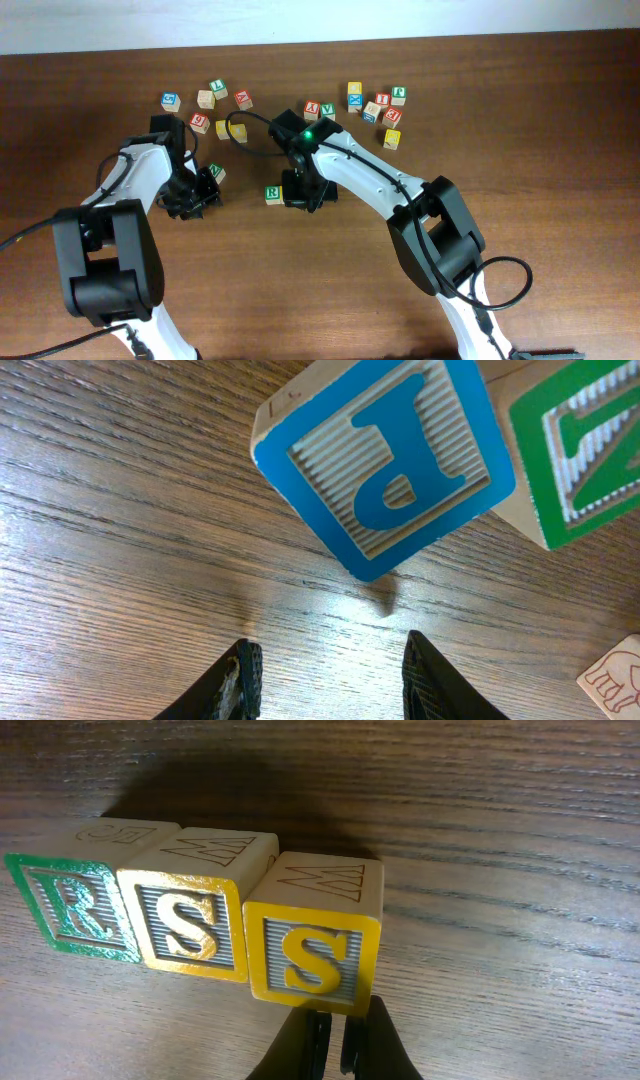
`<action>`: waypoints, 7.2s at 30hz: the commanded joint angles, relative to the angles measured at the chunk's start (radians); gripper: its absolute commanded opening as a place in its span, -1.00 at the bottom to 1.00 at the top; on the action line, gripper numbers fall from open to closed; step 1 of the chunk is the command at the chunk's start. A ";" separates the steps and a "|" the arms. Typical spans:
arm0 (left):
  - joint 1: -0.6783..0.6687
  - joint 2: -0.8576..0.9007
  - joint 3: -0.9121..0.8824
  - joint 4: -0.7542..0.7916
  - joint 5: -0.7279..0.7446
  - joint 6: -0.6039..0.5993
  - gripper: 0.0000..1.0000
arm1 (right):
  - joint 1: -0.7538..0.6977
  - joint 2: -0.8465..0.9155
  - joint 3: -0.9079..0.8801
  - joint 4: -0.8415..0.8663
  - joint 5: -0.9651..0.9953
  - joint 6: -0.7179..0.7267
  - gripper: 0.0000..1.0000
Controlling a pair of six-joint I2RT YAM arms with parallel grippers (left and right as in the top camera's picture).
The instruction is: Spell out RSS
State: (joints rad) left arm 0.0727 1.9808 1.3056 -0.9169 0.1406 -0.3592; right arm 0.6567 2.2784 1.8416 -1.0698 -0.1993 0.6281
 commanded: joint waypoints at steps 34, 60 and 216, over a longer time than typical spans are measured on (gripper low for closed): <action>-0.186 0.020 0.004 0.113 0.062 -0.015 -1.00 | -0.055 0.006 0.006 -0.088 0.053 -0.070 -0.92; -0.188 0.104 0.004 0.146 0.205 0.016 -1.00 | -0.119 0.006 -0.014 -0.049 -0.009 -0.070 -0.92; 0.005 0.104 0.004 0.050 -0.052 -0.074 0.98 | -0.014 -0.061 -0.071 0.076 -0.051 -0.069 -0.92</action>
State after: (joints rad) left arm 0.0677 2.0205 1.3537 -0.8604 0.0959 -0.4347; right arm 0.6342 2.2345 1.7512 -0.9966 -0.2653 0.5499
